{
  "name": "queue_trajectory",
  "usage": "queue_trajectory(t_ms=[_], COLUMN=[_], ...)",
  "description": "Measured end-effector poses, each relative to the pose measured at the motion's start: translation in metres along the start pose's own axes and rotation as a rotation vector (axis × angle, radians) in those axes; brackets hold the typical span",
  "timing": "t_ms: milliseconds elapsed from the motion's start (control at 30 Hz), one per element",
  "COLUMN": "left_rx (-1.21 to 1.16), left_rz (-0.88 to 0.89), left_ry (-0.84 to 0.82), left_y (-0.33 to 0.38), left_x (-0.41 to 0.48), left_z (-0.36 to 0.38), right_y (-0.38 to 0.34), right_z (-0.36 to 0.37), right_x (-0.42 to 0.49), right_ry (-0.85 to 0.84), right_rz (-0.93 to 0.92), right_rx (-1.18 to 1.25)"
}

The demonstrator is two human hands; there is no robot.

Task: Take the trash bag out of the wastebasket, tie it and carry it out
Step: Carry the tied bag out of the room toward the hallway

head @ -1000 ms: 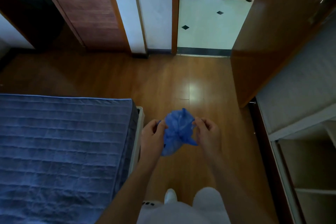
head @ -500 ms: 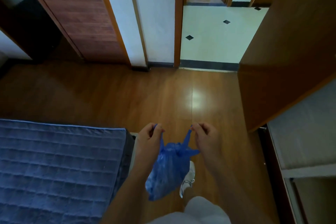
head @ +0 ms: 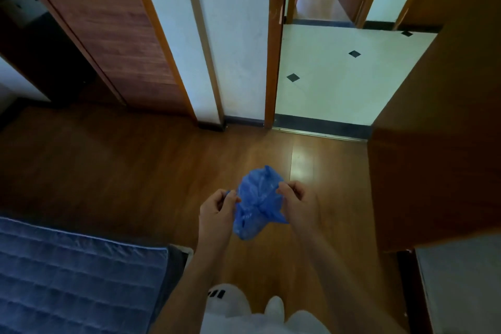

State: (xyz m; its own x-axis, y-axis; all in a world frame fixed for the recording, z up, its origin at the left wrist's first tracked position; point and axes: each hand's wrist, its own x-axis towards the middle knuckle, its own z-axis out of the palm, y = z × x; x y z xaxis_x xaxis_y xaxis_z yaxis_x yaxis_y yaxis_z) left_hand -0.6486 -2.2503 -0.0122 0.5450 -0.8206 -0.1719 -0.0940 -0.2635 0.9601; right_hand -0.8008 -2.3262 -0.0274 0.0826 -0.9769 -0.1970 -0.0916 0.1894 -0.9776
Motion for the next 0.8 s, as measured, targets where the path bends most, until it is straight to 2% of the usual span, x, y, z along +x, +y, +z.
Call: queue_trajectory(t_ms=[167, 333, 533, 800], left_rx=[-0.010, 0.004, -0.015, -0.021], left_rz=[-0.004, -0.026, -0.045, -0.080], left_ry=[-0.009, -0.023, -0.074, -0.100], left_y=[0.009, 0.010, 0.024, 0.059], left_x=[0.066, 0.147, 0.260, 0.400], left_z=[0.010, 0.014, 0.010, 0.014], right_y=[0.001, -0.001, -0.025, -0.057], right_z=[0.015, 0.044, 0.095, 0.148], right_x=[0.063, 0.133, 0.232, 0.345], right_ry=[0.007, 0.009, 0.034, 0.087], right_rz=[-0.026, 0.027, 0.080, 0.060], right_rx=[0.032, -0.006, -0.083, -0.020])
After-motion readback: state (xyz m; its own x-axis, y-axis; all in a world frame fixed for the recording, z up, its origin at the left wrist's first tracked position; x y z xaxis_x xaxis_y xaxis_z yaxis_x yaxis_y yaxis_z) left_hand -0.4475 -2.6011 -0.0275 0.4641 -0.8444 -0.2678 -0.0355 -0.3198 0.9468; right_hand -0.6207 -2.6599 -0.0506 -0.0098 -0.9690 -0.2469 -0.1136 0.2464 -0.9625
